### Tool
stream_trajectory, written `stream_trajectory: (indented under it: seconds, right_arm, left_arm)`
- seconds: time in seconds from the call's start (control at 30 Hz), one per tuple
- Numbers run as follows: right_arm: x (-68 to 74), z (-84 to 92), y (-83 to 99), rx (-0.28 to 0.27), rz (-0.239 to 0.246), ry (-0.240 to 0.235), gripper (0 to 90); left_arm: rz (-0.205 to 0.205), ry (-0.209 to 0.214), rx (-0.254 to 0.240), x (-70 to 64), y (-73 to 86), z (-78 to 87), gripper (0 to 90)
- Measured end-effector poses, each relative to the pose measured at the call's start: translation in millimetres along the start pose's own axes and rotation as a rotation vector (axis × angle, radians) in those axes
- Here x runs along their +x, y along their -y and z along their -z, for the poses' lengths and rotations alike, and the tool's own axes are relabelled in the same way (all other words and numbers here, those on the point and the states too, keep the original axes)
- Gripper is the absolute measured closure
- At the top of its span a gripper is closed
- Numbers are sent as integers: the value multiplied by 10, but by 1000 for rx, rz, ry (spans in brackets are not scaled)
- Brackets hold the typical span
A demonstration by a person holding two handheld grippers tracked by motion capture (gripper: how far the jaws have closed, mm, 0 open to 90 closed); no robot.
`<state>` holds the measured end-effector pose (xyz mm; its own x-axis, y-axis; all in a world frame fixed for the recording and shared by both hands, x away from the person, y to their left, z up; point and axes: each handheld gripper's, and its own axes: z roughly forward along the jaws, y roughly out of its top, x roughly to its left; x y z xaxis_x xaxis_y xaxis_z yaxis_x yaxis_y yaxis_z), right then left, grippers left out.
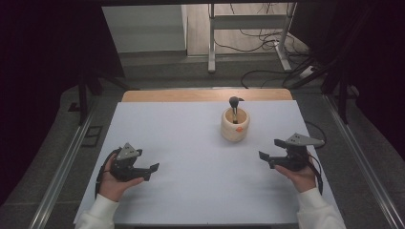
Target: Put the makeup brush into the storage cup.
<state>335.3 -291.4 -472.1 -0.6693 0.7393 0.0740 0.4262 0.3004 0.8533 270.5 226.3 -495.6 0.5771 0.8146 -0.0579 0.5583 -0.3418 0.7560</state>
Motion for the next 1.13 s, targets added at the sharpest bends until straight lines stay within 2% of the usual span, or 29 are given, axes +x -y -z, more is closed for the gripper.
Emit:
stream_trajectory:
  seconds: [0.23,0.37,0.83,1.0,1.13]
  right_arm:
    - [13,52,263,81,26,16,160]
    - [-46,89,345,86,3,17,169]
    - [-53,25,353,92,17,25,175]
    - [-70,14,350,85,0,31,158]
    - [-105,1,348,76,-15,28,146]
  left_arm:
    - [-2,3,7,-16,24,-16,152]
    - [-3,4,11,-24,28,-35,152]
    - [3,6,12,-14,34,-45,151]
    - [8,19,7,-7,20,-47,149]
    - [10,13,4,-4,14,-35,149]
